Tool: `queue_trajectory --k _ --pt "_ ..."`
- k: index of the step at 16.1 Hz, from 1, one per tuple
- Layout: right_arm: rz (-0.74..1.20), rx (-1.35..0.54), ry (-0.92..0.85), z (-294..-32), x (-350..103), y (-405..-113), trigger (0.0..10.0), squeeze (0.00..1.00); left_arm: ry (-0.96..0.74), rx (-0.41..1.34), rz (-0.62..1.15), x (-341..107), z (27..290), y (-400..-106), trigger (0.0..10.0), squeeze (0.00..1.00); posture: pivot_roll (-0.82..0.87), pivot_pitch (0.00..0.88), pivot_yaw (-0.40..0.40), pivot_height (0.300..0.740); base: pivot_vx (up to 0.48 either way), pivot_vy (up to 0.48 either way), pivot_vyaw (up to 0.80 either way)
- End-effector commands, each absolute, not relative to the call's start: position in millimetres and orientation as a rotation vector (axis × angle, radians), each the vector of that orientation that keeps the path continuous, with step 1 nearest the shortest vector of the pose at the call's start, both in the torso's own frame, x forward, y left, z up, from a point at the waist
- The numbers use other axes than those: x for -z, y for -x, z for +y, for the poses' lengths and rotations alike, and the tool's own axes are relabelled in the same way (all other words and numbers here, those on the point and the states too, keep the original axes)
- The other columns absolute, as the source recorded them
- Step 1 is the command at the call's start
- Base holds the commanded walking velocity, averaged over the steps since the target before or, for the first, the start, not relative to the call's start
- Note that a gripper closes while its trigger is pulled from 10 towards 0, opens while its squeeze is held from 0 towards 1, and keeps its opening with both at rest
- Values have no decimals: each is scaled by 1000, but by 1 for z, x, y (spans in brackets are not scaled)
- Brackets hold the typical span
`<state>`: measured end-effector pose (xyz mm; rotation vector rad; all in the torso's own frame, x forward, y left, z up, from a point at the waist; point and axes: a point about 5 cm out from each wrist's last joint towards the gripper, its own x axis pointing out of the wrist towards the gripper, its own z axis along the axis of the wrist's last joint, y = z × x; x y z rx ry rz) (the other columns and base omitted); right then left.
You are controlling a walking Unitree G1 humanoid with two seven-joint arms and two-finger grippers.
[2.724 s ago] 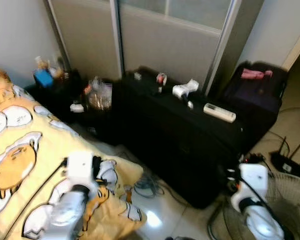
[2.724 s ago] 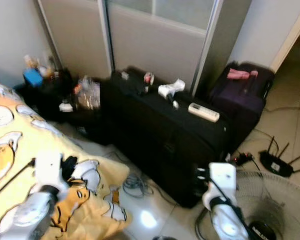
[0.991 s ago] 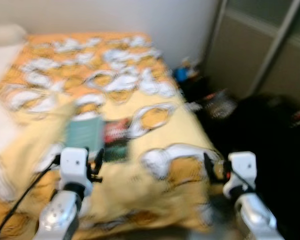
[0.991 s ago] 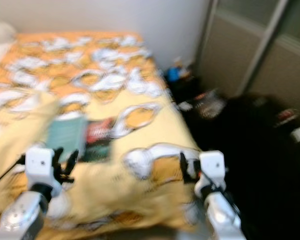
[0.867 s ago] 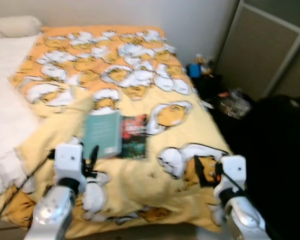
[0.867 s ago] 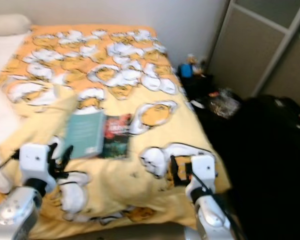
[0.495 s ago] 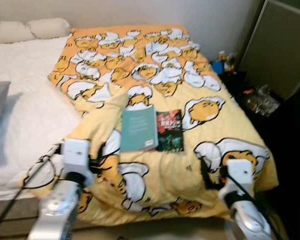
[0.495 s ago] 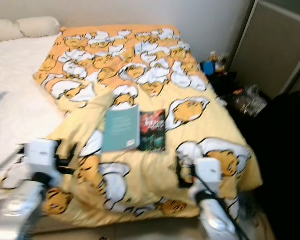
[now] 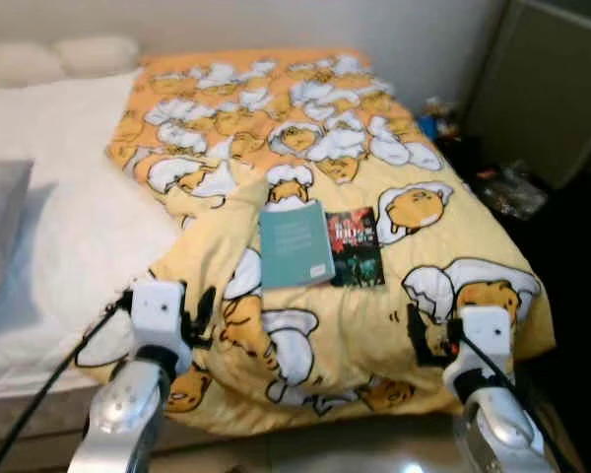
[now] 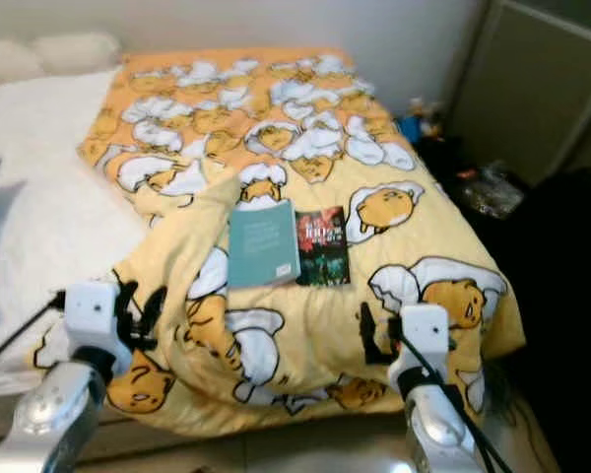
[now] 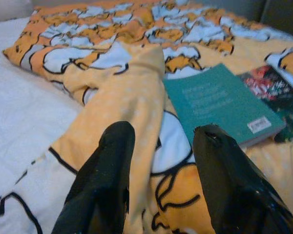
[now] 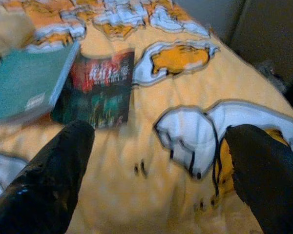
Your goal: Clean up the room
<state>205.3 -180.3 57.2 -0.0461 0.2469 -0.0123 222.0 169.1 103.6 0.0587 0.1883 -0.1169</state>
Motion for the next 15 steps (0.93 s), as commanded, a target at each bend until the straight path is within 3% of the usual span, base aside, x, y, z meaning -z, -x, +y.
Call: queue_trajectory --k 1,5,15 --pt "228 1 48 -175 -61 -209 10000 0 -70 94 201 -102 174 -219 10000 0 15 0 21 740 0 281 0" --pt "198 -15 119 -172 -66 -209 10000 0 -69 94 204 -102 174 -219 10000 0 9 0 24 740 0 288 0" --pt "201 -2 26 -169 -68 -212 10000 0 -83 97 192 -108 178 -223 10000 0 17 0 28 740 0 297 0"
